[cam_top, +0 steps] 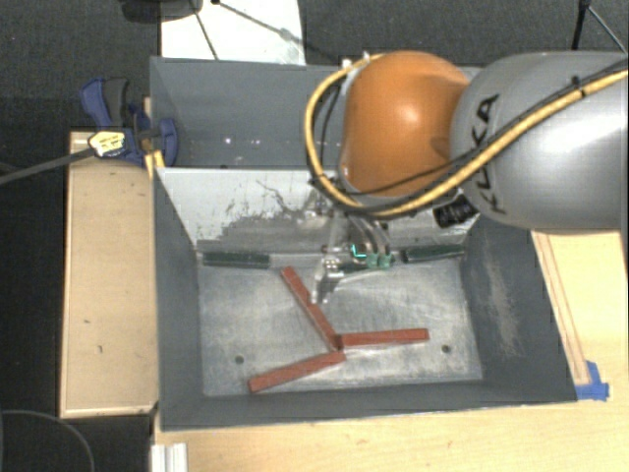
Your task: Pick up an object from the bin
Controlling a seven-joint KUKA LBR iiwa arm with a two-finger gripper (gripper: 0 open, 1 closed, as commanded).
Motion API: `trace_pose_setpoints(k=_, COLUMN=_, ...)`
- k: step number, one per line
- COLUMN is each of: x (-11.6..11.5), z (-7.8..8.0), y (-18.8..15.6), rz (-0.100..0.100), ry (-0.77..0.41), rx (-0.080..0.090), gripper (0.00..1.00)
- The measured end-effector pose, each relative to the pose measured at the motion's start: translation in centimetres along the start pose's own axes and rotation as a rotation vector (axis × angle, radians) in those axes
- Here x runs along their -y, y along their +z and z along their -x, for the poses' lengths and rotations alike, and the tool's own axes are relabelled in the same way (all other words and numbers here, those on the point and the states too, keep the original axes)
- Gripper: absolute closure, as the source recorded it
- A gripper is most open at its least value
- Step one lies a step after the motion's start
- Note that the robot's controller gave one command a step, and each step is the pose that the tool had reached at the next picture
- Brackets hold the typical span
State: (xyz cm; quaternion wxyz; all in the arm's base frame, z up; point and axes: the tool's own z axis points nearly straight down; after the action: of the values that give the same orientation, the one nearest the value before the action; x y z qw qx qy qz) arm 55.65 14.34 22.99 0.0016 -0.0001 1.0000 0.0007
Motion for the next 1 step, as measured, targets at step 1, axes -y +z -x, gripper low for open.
trace_pose_setpoints(k=1, x=0.94, z=0.06, y=4.35, rz=0.002, ry=0.008, rx=0.007, gripper=0.00)
